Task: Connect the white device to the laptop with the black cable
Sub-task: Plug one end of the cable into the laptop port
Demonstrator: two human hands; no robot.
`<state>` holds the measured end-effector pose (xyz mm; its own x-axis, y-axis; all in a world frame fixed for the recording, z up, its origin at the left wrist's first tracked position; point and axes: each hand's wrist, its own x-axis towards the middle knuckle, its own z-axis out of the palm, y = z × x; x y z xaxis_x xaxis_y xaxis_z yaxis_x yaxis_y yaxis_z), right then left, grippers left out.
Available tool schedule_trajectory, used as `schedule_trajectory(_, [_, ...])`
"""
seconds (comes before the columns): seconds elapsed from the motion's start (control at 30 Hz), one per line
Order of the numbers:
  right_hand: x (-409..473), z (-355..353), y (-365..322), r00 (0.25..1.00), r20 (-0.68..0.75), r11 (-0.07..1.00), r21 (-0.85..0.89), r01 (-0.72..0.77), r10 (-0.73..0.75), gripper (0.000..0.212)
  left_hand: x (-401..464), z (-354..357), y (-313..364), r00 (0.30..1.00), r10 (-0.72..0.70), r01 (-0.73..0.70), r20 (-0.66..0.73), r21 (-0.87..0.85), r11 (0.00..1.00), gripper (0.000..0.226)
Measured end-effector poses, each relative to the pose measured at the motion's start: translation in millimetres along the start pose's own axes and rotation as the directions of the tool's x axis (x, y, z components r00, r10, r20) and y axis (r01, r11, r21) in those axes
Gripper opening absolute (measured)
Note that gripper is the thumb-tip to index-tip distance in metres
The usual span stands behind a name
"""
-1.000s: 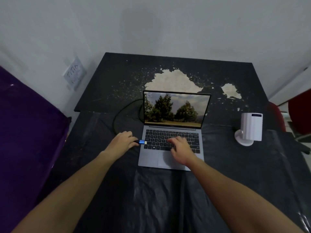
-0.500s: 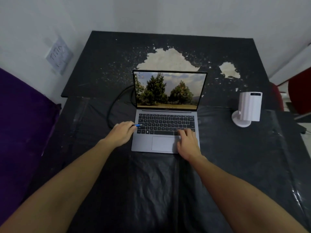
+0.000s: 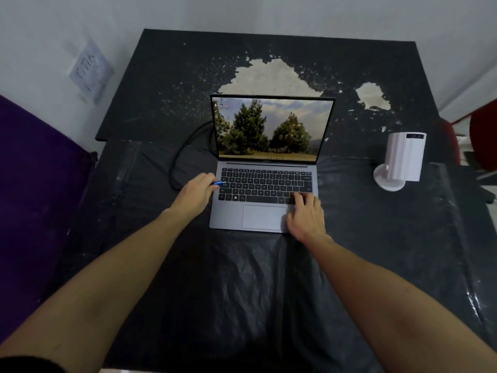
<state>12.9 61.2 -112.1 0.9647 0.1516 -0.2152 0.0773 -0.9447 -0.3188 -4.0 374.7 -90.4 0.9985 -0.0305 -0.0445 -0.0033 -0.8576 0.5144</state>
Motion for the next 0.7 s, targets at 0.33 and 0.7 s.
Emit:
schedule_trajectory(0.33, [5.6,2.3,6.0,0.999,0.015,0.999,-0.002,-0.042,0.042,0.058,2.7,-4.5,4.8,0.986,0.142,-0.158,0.088,0.227,0.961,0.014])
schedule_trajectory(0.7, [12.8,2.3,6.7,0.998,0.043,0.999,0.004,-0.051,0.050,0.058,16.3,-17.0,6.9,0.970,0.241,-0.218,-0.015,0.373,0.902,0.020])
